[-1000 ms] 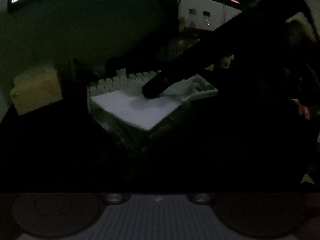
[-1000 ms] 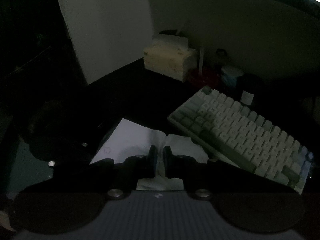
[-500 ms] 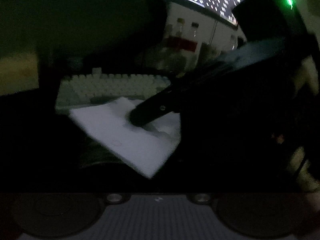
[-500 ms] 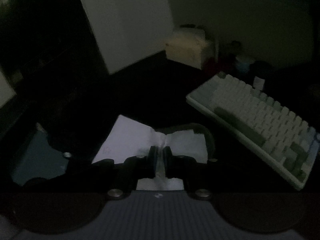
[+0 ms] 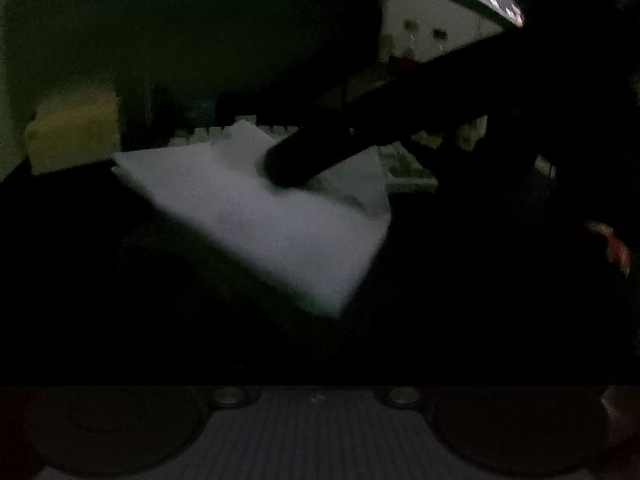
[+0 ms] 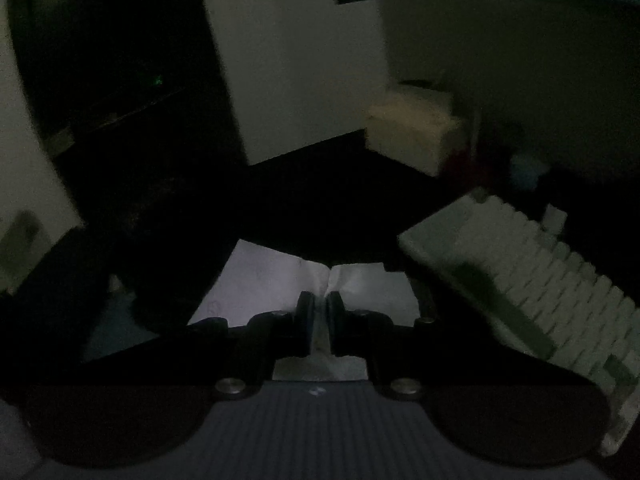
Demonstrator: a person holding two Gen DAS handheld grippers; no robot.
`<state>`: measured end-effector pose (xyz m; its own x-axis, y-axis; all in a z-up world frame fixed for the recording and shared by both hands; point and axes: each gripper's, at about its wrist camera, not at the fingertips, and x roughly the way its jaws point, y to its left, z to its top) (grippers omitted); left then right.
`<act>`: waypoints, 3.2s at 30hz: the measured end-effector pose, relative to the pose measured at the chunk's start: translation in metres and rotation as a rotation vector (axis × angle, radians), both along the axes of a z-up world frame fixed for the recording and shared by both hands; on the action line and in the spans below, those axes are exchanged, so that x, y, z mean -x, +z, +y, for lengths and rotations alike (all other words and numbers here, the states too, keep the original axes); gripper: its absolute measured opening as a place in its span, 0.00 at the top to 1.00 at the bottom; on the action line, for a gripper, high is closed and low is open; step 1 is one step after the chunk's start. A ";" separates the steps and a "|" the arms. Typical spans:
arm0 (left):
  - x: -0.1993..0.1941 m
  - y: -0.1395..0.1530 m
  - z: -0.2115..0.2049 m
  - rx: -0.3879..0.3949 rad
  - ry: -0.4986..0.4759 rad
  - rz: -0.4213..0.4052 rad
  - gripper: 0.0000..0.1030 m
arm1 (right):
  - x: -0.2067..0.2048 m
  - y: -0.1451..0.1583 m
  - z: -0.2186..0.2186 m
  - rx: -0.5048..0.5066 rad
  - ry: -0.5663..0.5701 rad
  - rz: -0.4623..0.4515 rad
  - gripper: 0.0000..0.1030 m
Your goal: Clean container
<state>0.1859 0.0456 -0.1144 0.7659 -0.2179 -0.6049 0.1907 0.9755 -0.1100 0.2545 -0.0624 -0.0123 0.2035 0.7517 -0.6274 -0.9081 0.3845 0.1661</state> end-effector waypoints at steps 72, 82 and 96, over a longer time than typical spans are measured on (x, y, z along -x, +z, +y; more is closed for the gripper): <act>-0.007 0.003 0.009 0.099 0.131 0.051 0.32 | -0.013 -0.011 0.007 -0.102 0.076 -0.017 0.90; -0.007 0.002 0.010 0.099 0.130 0.047 0.32 | -0.013 -0.011 0.007 -0.106 0.077 -0.019 0.89; -0.010 0.004 0.012 0.098 0.125 0.050 0.32 | -0.012 -0.011 0.007 -0.105 0.075 -0.019 0.89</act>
